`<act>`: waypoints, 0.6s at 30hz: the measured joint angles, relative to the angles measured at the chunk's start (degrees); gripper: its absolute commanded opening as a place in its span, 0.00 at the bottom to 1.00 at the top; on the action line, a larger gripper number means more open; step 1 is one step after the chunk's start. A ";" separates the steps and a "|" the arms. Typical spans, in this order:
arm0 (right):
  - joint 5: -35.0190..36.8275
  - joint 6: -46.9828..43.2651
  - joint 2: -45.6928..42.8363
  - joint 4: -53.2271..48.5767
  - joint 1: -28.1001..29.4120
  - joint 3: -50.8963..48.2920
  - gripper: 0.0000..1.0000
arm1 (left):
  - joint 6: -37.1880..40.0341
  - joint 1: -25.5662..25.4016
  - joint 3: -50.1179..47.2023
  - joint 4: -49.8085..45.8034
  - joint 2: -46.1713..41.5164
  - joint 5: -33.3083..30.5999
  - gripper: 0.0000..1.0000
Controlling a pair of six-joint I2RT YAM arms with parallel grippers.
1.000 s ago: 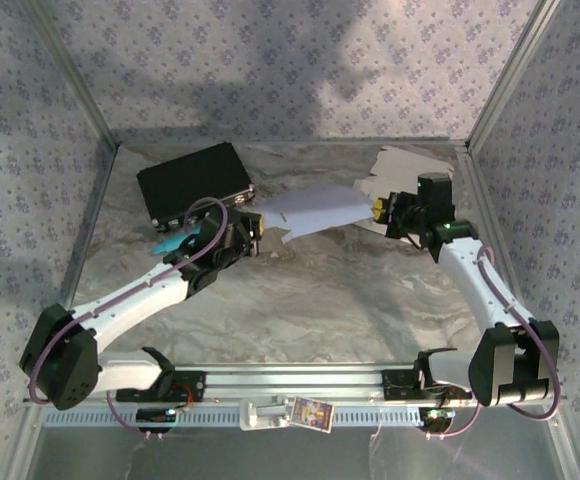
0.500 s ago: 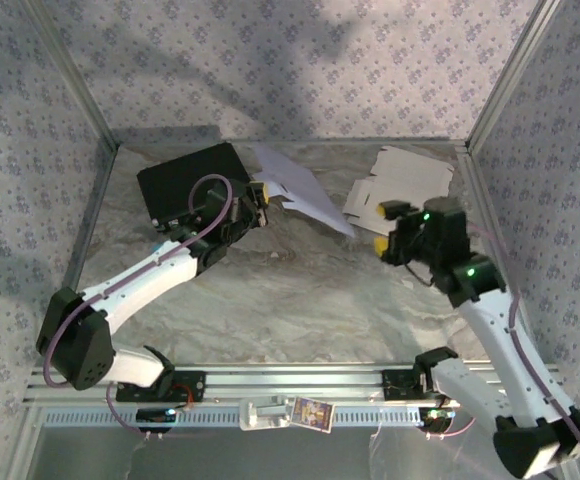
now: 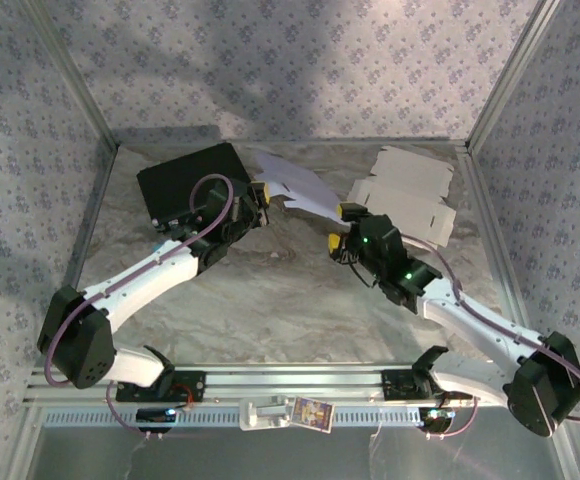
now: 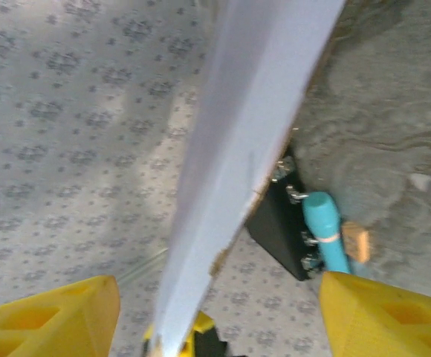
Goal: Fold the paper box
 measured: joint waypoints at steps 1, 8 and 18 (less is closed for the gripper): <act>0.04 0.20 0.87 1.62 -0.20 0.00 0.67 | 0.02 -0.02 0.00 0.00 0.00 0.00 0.00; -0.57 0.63 6.14 9.90 -2.19 0.00 0.49 | 0.04 -0.02 0.00 -0.02 -0.02 0.17 0.00; -4.02 -0.07 7.19 15.02 -5.99 0.02 0.33 | 0.04 -0.04 -0.04 -0.07 -0.26 0.17 0.00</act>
